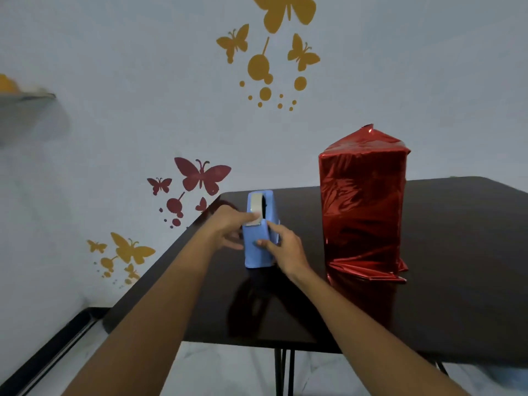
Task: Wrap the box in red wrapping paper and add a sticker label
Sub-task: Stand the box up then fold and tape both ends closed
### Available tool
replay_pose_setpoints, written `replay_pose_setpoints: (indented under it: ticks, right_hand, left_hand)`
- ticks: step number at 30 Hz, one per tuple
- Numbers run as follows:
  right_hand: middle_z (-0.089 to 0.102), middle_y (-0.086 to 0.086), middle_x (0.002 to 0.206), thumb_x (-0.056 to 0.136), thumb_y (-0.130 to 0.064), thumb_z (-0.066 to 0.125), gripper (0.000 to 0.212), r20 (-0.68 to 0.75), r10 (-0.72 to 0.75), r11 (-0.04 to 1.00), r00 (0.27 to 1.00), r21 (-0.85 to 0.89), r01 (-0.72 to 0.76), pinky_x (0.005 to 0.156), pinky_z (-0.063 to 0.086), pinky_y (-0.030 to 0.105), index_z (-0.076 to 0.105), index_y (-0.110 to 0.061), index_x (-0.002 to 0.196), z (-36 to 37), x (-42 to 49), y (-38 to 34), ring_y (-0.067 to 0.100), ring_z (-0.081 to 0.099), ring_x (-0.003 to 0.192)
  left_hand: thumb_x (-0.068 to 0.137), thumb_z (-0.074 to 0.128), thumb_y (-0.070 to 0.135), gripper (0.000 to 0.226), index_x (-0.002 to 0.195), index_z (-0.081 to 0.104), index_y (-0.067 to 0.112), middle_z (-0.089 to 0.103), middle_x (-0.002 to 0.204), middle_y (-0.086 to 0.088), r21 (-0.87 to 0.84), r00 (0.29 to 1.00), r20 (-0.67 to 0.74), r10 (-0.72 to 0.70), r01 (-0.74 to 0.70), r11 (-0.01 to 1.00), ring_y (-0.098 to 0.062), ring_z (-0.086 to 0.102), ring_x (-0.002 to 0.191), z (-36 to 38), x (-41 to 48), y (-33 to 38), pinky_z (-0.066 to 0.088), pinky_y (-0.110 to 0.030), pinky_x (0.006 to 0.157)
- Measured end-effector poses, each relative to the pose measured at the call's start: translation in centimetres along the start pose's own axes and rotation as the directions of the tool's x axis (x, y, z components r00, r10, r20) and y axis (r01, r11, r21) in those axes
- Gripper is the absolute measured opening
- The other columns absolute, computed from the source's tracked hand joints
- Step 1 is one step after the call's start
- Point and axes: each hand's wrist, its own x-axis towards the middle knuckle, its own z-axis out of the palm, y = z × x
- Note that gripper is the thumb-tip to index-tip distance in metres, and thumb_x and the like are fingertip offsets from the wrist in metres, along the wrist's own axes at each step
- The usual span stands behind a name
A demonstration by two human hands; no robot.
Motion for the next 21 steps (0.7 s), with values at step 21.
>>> replay_pose_setpoints:
  ticks: [21]
  right_hand:
    - [0.06,0.005,0.127,0.076,-0.037,0.075,0.06,-0.116,-0.045,0.999,0.992,-0.017,0.043,0.094,0.049,0.044,0.058,-0.014,0.128,1.5,0.6,1.0,0.023,0.055,0.115]
  left_hand:
    - [0.084,0.067,0.013,0.009,0.088,0.066,0.005,0.07,0.086,-0.007,-0.403,0.997,0.064,-0.04,0.063,0.913,-0.021,0.066,0.087,-1.6,-0.7,-2.0,0.058,-0.039,0.067]
